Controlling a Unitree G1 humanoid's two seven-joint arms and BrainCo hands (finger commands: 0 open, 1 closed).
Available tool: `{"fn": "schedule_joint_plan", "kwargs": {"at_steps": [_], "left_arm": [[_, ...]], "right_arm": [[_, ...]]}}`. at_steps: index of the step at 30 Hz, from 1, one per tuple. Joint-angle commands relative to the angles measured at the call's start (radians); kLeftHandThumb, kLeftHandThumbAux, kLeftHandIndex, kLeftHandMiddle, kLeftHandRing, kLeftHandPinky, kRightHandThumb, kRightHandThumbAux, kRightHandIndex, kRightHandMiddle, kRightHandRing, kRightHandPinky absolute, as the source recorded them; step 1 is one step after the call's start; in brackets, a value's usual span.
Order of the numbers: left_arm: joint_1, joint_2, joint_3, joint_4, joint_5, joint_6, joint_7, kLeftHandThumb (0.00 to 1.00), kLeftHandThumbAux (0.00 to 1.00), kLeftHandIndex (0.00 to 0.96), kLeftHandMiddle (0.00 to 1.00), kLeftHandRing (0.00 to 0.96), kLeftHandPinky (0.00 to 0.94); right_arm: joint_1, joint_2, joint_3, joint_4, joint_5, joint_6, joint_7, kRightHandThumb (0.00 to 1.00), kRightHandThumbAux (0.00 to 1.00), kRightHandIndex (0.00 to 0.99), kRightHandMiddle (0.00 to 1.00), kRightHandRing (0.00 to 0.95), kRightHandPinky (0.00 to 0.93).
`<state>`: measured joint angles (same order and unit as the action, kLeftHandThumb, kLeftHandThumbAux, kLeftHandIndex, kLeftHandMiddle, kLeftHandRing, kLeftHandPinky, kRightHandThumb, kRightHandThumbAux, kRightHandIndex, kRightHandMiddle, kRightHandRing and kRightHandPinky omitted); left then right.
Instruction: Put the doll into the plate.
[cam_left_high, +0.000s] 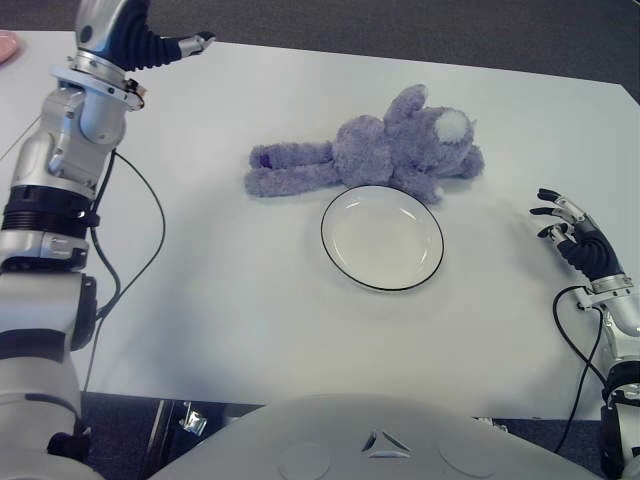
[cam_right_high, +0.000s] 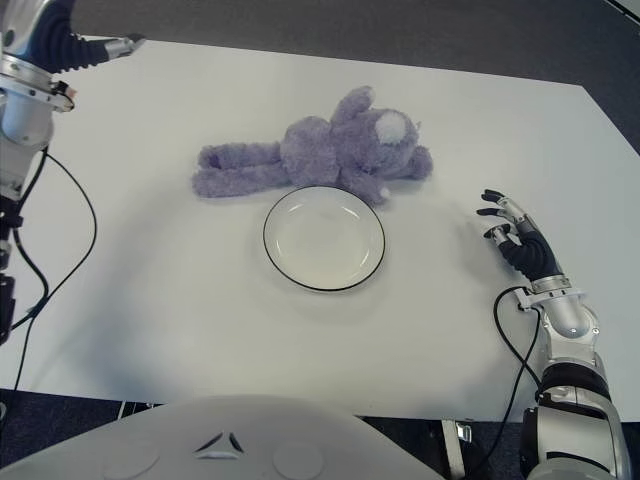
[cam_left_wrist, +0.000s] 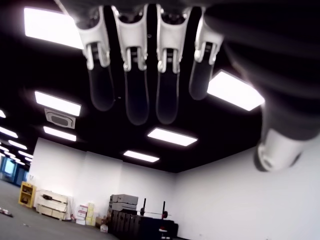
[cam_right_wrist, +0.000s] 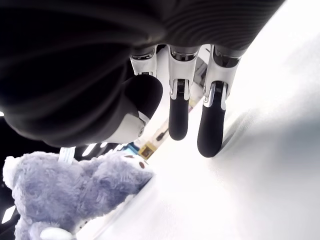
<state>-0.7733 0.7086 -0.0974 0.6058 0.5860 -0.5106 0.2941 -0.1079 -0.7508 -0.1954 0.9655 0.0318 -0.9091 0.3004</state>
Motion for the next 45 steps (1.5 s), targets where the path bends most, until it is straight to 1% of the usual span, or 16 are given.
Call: {"fn": "schedule_joint_plan", "kwargs": {"at_steps": [1, 4, 8, 10, 12, 15, 17, 21, 25, 27, 29, 30, 32, 36, 43, 45], "left_arm": [[-0.112, -0.125, -0.063, 0.208, -0.001, -0.058, 0.029, 0.160, 0.535, 0.279, 0.336, 0.337, 0.325], [-0.164, -0.179, -0.098, 0.304, -0.001, -0.112, 0.009, 0.146, 0.524, 0.278, 0.312, 0.309, 0.291], [-0.216, -0.225, -0.132, 0.391, -0.018, -0.158, -0.071, 0.126, 0.534, 0.269, 0.266, 0.252, 0.225], [-0.247, -0.253, -0.148, 0.459, -0.036, -0.165, -0.169, 0.110, 0.537, 0.256, 0.238, 0.220, 0.193], [-0.271, -0.288, -0.171, 0.520, -0.040, -0.175, -0.253, 0.075, 0.538, 0.226, 0.184, 0.159, 0.130], [-0.295, -0.332, -0.199, 0.576, -0.041, -0.198, -0.348, 0.030, 0.533, 0.165, 0.103, 0.083, 0.050], [-0.307, -0.345, -0.207, 0.593, -0.048, -0.210, -0.396, 0.015, 0.531, 0.139, 0.073, 0.056, 0.025], [-0.334, -0.366, -0.211, 0.614, -0.079, -0.227, -0.539, 0.003, 0.536, 0.087, 0.017, 0.013, 0.005], [-0.371, -0.401, -0.220, 0.638, -0.093, -0.206, -0.687, 0.008, 0.579, 0.056, 0.004, 0.003, 0.001], [-0.387, -0.402, -0.227, 0.652, -0.094, -0.194, -0.761, 0.010, 0.597, 0.042, 0.001, 0.001, 0.000], [-0.395, -0.398, -0.231, 0.662, -0.092, -0.184, -0.803, 0.006, 0.607, 0.033, 0.000, 0.000, 0.000], [-0.405, -0.400, -0.240, 0.672, -0.081, -0.160, -0.827, 0.004, 0.611, 0.029, 0.000, 0.000, 0.000], [-0.418, -0.403, -0.254, 0.686, -0.070, -0.126, -0.866, 0.002, 0.605, 0.015, 0.000, 0.000, 0.000], [-0.438, -0.419, -0.271, 0.707, -0.068, -0.090, -0.951, 0.000, 0.578, 0.003, 0.000, 0.000, 0.000], [-0.443, -0.424, -0.278, 0.718, -0.081, -0.075, -1.036, 0.000, 0.510, 0.000, 0.000, 0.000, 0.000], [-0.434, -0.415, -0.269, 0.722, -0.096, -0.074, -1.071, 0.000, 0.483, 0.000, 0.000, 0.000, 0.000]], "right_arm": [[0.055, 0.156, 0.063, 0.075, -0.041, 0.029, -0.007, 1.000, 0.744, 0.148, 0.093, 0.232, 0.417], [0.052, 0.156, 0.067, 0.075, -0.049, 0.028, -0.016, 1.000, 0.744, 0.153, 0.093, 0.232, 0.417], [0.051, 0.157, 0.072, 0.074, -0.051, 0.024, -0.023, 1.000, 0.744, 0.164, 0.094, 0.230, 0.417], [0.051, 0.157, 0.075, 0.073, -0.053, 0.021, -0.030, 1.000, 0.744, 0.167, 0.096, 0.229, 0.417], [0.052, 0.156, 0.077, 0.074, -0.057, 0.017, -0.037, 1.000, 0.744, 0.171, 0.100, 0.229, 0.418], [0.052, 0.155, 0.080, 0.083, -0.064, 0.005, -0.047, 1.000, 0.744, 0.173, 0.103, 0.232, 0.418], [0.053, 0.155, 0.081, 0.086, -0.067, -0.003, -0.051, 1.000, 0.744, 0.174, 0.104, 0.233, 0.418], [0.058, 0.154, 0.087, 0.086, -0.085, -0.023, -0.079, 1.000, 0.744, 0.173, 0.106, 0.240, 0.417], [0.064, 0.152, 0.094, 0.080, -0.110, -0.034, -0.114, 1.000, 0.743, 0.172, 0.110, 0.251, 0.417], [0.067, 0.150, 0.098, 0.076, -0.123, -0.036, -0.131, 1.000, 0.743, 0.171, 0.112, 0.257, 0.417], [0.070, 0.149, 0.101, 0.073, -0.133, -0.037, -0.145, 1.000, 0.743, 0.170, 0.113, 0.259, 0.418], [0.071, 0.149, 0.103, 0.072, -0.137, -0.039, -0.151, 1.000, 0.743, 0.170, 0.113, 0.260, 0.418], [0.074, 0.149, 0.105, 0.071, -0.145, -0.044, -0.161, 1.000, 0.743, 0.169, 0.113, 0.266, 0.418], [0.078, 0.146, 0.113, 0.071, -0.166, -0.057, -0.192, 1.000, 0.742, 0.168, 0.111, 0.277, 0.416], [0.085, 0.136, 0.127, 0.069, -0.212, -0.071, -0.253, 1.000, 0.741, 0.167, 0.111, 0.289, 0.416], [0.089, 0.131, 0.132, 0.065, -0.228, -0.069, -0.272, 1.000, 0.741, 0.166, 0.112, 0.291, 0.416]]}}
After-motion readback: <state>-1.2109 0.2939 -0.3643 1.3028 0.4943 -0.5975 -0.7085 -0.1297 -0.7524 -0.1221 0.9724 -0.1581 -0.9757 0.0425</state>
